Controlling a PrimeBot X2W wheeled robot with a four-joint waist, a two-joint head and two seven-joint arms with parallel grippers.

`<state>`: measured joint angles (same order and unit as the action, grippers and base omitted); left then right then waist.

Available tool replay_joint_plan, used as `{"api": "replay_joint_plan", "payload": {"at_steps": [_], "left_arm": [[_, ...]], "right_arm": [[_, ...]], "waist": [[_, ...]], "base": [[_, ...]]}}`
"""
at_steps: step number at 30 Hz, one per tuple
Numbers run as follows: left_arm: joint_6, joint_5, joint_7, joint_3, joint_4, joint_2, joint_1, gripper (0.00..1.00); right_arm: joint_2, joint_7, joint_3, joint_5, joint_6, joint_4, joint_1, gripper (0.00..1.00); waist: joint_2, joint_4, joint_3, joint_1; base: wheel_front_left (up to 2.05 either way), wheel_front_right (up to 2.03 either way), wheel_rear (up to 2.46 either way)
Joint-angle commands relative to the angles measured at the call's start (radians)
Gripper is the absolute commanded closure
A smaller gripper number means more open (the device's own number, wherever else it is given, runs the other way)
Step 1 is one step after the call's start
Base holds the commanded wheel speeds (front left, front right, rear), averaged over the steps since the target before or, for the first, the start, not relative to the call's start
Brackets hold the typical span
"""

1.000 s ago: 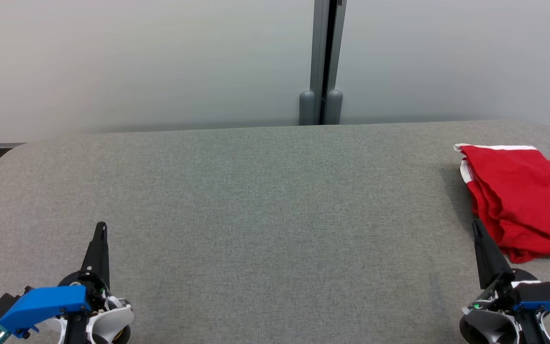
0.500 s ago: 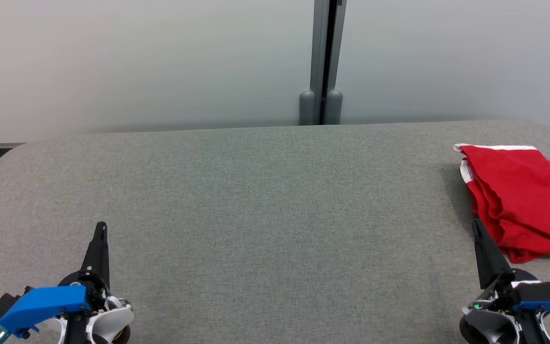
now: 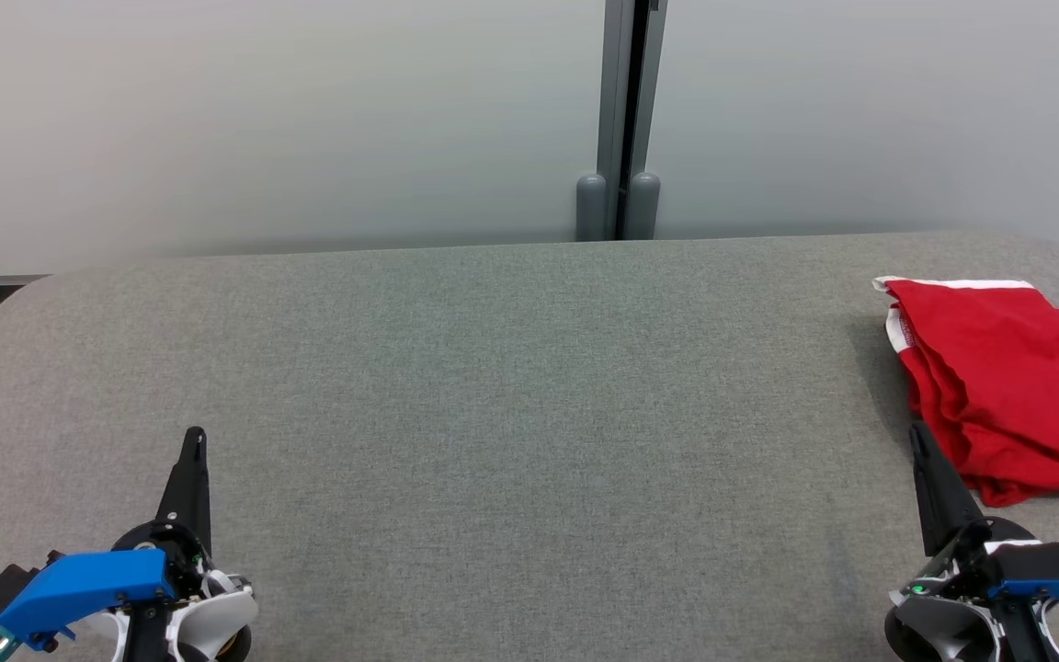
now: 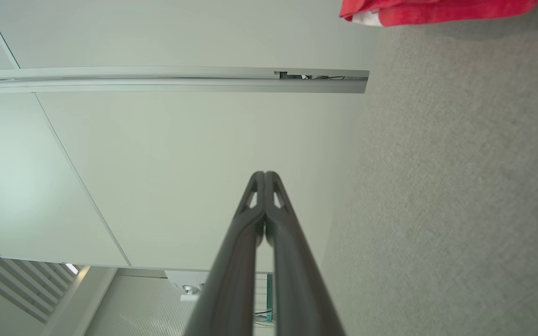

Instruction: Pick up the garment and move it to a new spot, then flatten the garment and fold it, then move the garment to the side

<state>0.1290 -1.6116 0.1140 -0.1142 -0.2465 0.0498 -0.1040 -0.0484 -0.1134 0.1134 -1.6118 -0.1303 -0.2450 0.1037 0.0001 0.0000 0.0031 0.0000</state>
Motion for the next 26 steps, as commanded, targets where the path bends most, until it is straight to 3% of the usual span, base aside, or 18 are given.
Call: {"api": "replay_joint_plan", "payload": {"at_steps": [1, 26], "left_arm": [[0.004, -0.002, 0.004, -0.003, 0.003, -0.001, -0.01, 1.0], [0.004, -0.002, 0.004, -0.003, 0.003, -0.001, -0.01, 1.0]], "right_arm": [[-0.003, -0.002, 0.002, -0.002, -0.001, -0.001, 0.01, 1.0], [-0.003, -0.002, 0.002, -0.002, -0.001, -0.001, 0.01, 1.0]], "waist": [[-0.0001, 0.0, 0.0, 0.0], [-0.0001, 0.0, 0.0, 0.0]], "base": [[0.0, 0.0, 0.0], [0.0, 0.0, 0.0]]}}
